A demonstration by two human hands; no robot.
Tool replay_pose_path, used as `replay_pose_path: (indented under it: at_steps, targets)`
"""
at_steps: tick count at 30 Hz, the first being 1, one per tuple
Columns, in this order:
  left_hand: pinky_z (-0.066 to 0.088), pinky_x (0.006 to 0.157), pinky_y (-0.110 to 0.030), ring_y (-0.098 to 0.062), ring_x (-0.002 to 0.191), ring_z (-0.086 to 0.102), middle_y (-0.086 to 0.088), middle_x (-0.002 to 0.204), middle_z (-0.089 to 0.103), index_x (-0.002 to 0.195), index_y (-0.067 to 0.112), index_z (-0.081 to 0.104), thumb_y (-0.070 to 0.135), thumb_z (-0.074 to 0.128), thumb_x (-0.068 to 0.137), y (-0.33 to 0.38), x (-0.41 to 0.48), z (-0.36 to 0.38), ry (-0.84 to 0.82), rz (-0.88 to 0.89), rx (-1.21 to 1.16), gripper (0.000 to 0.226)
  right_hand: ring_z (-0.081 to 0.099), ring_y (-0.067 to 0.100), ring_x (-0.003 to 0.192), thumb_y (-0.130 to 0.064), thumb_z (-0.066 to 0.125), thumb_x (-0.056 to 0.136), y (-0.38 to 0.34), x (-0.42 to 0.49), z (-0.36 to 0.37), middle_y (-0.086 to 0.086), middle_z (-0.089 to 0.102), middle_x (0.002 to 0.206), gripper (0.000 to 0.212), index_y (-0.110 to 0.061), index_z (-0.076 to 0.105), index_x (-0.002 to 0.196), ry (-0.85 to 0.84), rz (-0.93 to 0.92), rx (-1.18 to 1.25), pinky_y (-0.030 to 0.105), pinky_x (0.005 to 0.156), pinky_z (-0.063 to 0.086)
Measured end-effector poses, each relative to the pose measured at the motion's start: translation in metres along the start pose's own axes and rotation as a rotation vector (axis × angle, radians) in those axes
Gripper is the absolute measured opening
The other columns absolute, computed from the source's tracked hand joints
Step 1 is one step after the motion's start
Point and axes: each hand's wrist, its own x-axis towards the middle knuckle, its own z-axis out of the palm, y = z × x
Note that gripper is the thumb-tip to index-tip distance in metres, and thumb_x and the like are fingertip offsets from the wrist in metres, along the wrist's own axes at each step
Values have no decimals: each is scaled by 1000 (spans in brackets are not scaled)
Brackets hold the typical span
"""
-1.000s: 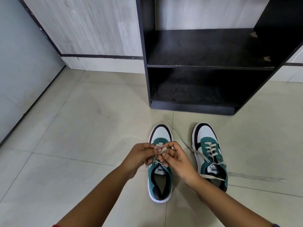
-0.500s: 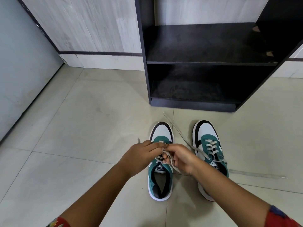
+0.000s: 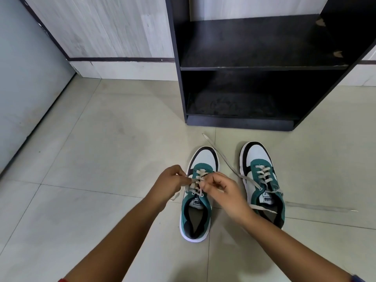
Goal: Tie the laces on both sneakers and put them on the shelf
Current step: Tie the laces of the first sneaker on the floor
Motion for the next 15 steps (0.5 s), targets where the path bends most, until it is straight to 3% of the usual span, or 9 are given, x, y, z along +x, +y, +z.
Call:
replay_pose_path:
  at_steps: [2, 5, 9, 12, 15]
  targets:
    - [23, 46, -22, -14, 50, 33, -5, 62, 48, 72, 9, 52, 6, 62, 78, 0, -1, -3, -7, -57, -49, 12, 53, -6, 98, -34, 74, 73, 5, -5, -2, -17, 60, 96, 17, -19, 66, 78, 70, -125, -359, 4, 85, 35]
    - [25, 46, -23, -13, 48, 34, -5, 64, 48, 70, 9, 53, 6, 63, 78, -1, -4, 0, -42, -98, -116, 13, 48, -1, 108, -43, 72, 70, 7, -9, 2, -15, 58, 109, 28, -31, 66, 94, 138, -287, -642, 11, 95, 29]
    - [26, 45, -22, -12, 47, 32, -11, 71, 49, 68, 9, 53, 5, 62, 78, -4, -6, 2, -46, -104, -149, 14, 56, 10, 99, -37, 69, 74, 2, -6, 5, -11, 65, 100, 19, -29, 70, 91, 187, -401, -724, 31, 86, 46]
    - [27, 45, -22, -12, 46, 34, -12, 72, 50, 70, 8, 53, 8, 66, 78, -3, -7, 0, -52, -106, -163, 15, 55, 8, 97, -35, 67, 75, 1, -4, 4, -11, 65, 96, 14, -26, 70, 85, 201, -395, -752, 30, 84, 47]
    - [39, 59, -28, -17, 61, 55, -11, 74, 63, 71, 7, 56, 12, 66, 79, -3, -9, 0, -29, -96, -163, 14, 51, 4, 99, -30, 65, 76, 1, -6, 3, -11, 62, 97, 8, -24, 65, 80, 180, -334, -656, 22, 87, 41]
